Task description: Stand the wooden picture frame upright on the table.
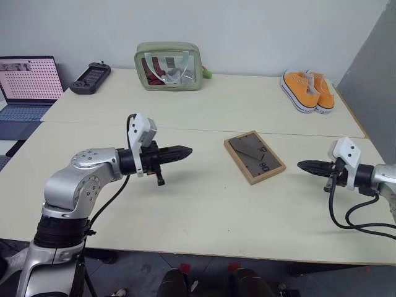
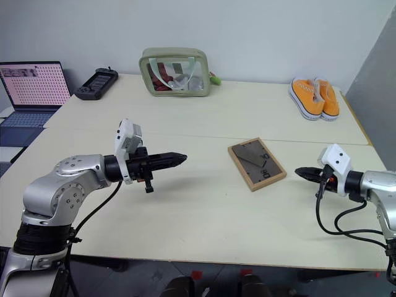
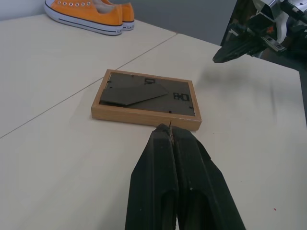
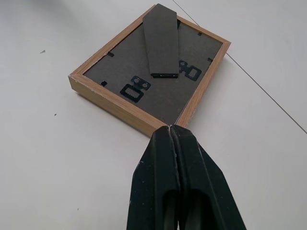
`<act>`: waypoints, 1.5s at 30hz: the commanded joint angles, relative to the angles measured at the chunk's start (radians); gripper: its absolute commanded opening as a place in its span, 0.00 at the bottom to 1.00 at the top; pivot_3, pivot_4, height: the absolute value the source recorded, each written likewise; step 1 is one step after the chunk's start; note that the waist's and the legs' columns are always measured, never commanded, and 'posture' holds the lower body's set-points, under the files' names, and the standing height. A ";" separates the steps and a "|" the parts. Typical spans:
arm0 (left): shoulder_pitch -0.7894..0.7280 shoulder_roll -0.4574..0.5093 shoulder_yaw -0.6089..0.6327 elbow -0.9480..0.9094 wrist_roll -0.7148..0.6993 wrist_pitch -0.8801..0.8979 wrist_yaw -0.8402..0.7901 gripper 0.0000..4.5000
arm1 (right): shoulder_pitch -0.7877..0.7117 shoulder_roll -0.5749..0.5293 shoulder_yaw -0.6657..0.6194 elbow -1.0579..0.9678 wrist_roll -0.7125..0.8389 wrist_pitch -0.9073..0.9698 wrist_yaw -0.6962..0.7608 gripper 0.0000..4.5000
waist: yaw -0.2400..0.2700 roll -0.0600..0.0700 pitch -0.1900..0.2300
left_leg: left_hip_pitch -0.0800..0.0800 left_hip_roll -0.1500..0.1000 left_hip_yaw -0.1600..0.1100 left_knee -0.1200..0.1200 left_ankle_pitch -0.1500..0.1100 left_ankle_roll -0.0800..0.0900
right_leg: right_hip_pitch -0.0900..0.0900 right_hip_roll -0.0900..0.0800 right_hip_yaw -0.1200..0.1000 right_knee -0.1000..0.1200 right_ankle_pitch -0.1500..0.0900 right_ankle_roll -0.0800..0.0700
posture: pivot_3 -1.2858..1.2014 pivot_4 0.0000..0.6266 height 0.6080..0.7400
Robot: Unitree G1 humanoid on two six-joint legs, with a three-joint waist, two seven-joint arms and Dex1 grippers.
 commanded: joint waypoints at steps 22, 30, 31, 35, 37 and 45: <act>-0.045 -0.029 0.008 0.003 0.024 -0.015 0.054 0.00 | -0.038 0.023 -0.031 -0.005 0.001 -0.010 -0.054 0.01 | 0.000 0.000 0.000 | 0.000 0.000 0.000 0.002 0.000 0.000 | 0.000 0.000 0.000 0.001 0.000 0.000 | 0.52 0.24 1.00; -0.068 -0.036 0.003 0.019 0.026 -0.019 0.048 0.00 | -0.042 0.029 -0.030 -0.002 0.000 -0.017 -0.056 0.01 | 0.001 0.000 0.000 | 0.000 0.000 0.000 0.003 0.000 0.000 | 0.000 0.000 0.000 0.002 0.000 0.000 | 0.52 0.24 1.00; -0.072 -0.037 0.001 0.025 0.028 -0.021 0.047 0.00 | -0.044 0.031 -0.031 -0.001 -0.001 -0.017 -0.060 0.01 | 0.001 0.000 0.000 | 0.000 0.000 0.000 0.003 0.000 0.000 | 0.000 0.000 0.000 0.002 0.000 0.000 | 0.52 0.24 1.00; -0.100 -0.095 -0.066 0.141 0.111 -0.078 0.082 0.00 | -0.054 0.094 0.002 0.035 -0.060 -0.055 -0.146 0.01 | 0.001 0.000 0.000 | 0.000 0.000 0.000 0.003 0.000 0.000 | 0.001 0.000 0.000 0.002 0.000 0.000 | 0.52 0.24 1.00; -0.126 -0.151 -0.106 0.241 0.185 -0.123 0.136 0.00 | -0.071 0.142 0.017 0.052 -0.089 -0.064 -0.202 0.01 | 0.001 0.000 0.000 | 0.001 0.000 0.000 0.003 0.000 0.000 | 0.002 0.000 0.000 0.002 0.000 0.000 | 0.52 0.24 1.00; -0.248 -0.398 -0.201 0.617 0.352 -0.321 0.217 0.00 | -0.085 0.269 0.065 0.114 -0.166 -0.128 -0.306 0.01 | 0.004 0.000 0.000 | -0.003 -0.001 -0.001 0.004 0.000 0.000 | -0.001 0.000 -0.001 0.002 0.001 0.000 | 0.52 0.24 1.00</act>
